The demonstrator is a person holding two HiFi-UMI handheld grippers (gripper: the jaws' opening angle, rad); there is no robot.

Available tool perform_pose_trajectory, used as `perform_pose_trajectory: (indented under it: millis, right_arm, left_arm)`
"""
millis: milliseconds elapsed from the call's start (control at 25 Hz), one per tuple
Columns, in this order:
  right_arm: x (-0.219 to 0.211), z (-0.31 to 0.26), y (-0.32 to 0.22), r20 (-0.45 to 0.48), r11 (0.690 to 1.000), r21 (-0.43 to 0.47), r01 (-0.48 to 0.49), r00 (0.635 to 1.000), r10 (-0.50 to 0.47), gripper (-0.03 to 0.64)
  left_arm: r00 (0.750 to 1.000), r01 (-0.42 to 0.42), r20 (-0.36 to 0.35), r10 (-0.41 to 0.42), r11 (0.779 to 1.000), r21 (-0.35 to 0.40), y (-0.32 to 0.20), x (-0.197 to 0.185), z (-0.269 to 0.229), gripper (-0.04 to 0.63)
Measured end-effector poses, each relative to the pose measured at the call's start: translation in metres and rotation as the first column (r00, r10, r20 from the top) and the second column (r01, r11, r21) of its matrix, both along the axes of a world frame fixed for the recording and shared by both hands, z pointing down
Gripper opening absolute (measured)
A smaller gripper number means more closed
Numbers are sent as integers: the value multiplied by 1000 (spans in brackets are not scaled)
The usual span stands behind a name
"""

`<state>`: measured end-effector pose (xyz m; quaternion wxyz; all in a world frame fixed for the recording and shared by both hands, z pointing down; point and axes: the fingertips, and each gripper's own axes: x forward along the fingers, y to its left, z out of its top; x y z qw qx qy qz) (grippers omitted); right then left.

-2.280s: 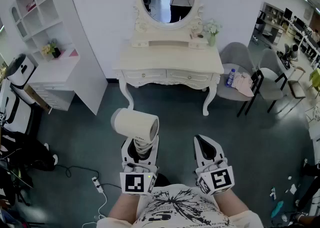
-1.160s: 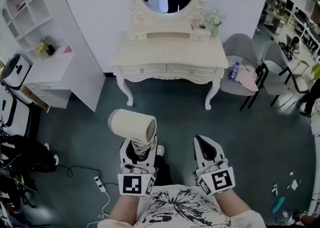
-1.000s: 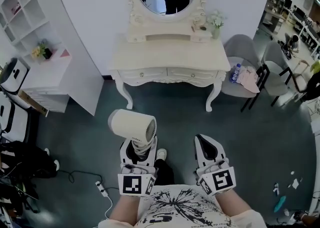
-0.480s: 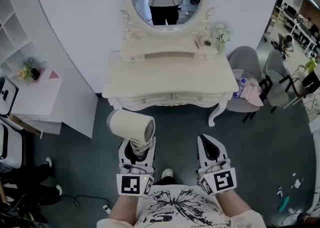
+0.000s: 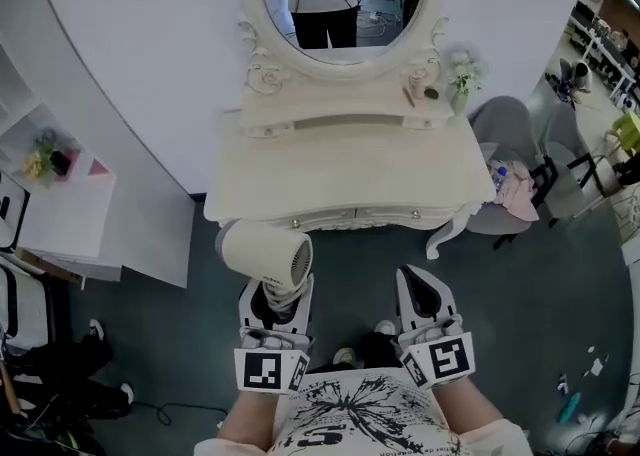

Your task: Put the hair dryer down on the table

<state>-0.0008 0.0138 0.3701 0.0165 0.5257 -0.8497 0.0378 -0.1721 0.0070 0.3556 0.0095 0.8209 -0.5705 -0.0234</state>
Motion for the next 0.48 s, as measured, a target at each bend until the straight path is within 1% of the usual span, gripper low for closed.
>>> perform_pose_trajectory:
  millis: [280,480]
  right_arm:
    - [5,13,-80,-1,998,-17,56,998,-56,18]
    - [21,11,-160,7,996,-8,83,997,-83,18]
  left_arm:
    - [1000,19,23,-18,999,-31,-73,14,18,247]
    - [998,27,53,-25,999,-24,-142,33,23,247]
